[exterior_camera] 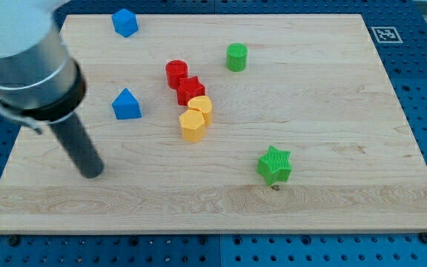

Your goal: Push the red circle slightly to the top

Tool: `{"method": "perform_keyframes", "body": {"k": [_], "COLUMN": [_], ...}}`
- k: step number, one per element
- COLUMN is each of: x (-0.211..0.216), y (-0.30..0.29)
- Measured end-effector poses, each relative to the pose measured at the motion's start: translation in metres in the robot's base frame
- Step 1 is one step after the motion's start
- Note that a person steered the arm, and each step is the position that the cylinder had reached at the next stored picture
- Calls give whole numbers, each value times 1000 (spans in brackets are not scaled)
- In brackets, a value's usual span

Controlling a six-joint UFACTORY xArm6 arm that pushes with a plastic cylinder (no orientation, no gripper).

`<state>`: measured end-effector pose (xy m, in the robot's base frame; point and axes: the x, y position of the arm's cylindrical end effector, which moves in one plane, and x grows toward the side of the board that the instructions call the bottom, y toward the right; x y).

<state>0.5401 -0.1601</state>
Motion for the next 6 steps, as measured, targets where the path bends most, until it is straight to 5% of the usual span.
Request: {"method": "perform_keyframes", "body": {"k": [4, 6], "x": [-141, -156], "y": [80, 80]}}
